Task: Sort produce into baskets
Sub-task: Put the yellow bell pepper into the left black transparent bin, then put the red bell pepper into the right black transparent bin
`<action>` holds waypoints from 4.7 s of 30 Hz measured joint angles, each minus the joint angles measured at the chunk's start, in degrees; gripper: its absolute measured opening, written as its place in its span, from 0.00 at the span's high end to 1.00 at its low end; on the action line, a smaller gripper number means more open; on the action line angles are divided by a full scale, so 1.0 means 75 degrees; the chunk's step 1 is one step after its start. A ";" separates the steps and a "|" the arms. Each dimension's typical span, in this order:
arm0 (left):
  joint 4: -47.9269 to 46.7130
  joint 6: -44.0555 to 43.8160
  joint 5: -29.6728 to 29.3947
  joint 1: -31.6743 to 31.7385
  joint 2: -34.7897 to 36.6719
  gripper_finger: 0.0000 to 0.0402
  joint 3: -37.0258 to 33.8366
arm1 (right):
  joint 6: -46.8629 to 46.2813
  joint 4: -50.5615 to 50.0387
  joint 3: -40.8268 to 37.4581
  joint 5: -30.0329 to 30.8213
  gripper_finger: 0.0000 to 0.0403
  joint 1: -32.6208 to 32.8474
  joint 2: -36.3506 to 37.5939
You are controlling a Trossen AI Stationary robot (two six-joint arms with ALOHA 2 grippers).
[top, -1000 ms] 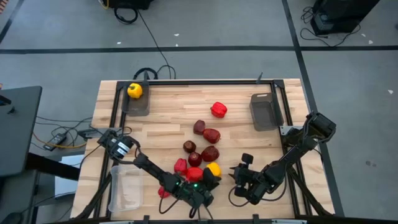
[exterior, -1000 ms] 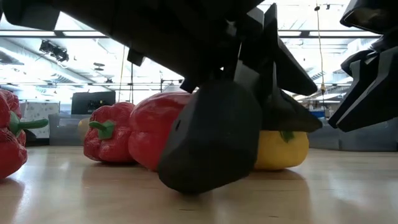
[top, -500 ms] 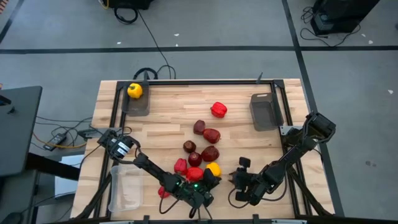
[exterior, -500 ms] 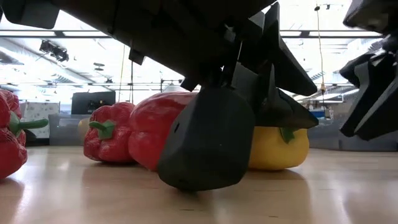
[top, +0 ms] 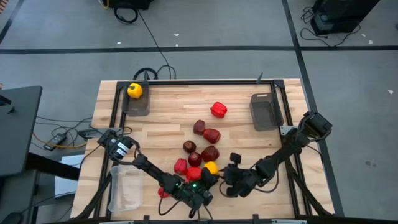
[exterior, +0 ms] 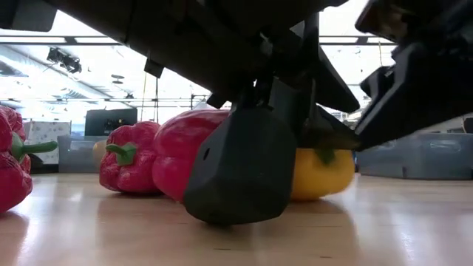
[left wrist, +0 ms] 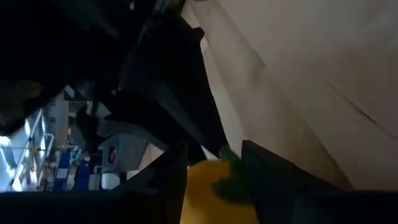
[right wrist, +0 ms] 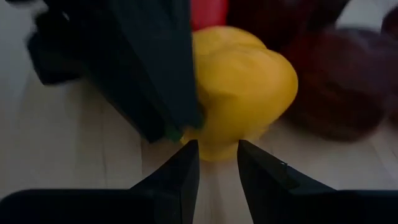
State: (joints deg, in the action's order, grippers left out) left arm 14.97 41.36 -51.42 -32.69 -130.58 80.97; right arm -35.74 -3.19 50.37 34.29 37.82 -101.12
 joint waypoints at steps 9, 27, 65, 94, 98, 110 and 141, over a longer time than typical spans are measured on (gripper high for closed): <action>-0.0571 -0.1011 -0.1055 -0.0242 0.0000 0.61 0.0003 | 0.0439 0.0476 0.0000 -0.0042 0.70 -0.0064 0.0000; -0.1599 -0.3105 -0.1113 -0.0376 0.0012 0.71 -0.0026 | 0.0457 0.0474 0.0000 0.0180 0.70 -0.0070 0.0000; -0.8408 -0.8371 0.0539 0.2233 0.4870 0.95 -0.0899 | 0.0561 0.0495 0.0009 0.0698 0.70 -0.0311 0.0000; -0.6572 -0.8782 0.2892 1.0068 1.0496 0.88 -0.6579 | 0.1917 0.0416 0.0003 -0.0148 0.70 -0.2624 0.0000; -0.5881 -0.8803 0.3139 1.0390 1.0407 0.87 -0.6907 | 0.1780 0.0427 0.0003 -0.0097 0.70 -0.2538 0.0003; -0.5749 -0.8927 0.3206 1.0887 1.0410 0.77 -0.7108 | 0.1357 0.0514 0.0003 0.0472 0.68 -0.2452 0.0003; -0.4243 -0.6560 0.7385 0.8477 1.1169 0.62 -0.6155 | 0.2910 0.0487 0.0000 0.3097 0.59 -0.2332 0.1880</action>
State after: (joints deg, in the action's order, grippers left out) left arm -16.85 -7.84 3.97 30.89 -46.82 34.80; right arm -13.92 0.46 50.37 57.52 20.33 -87.02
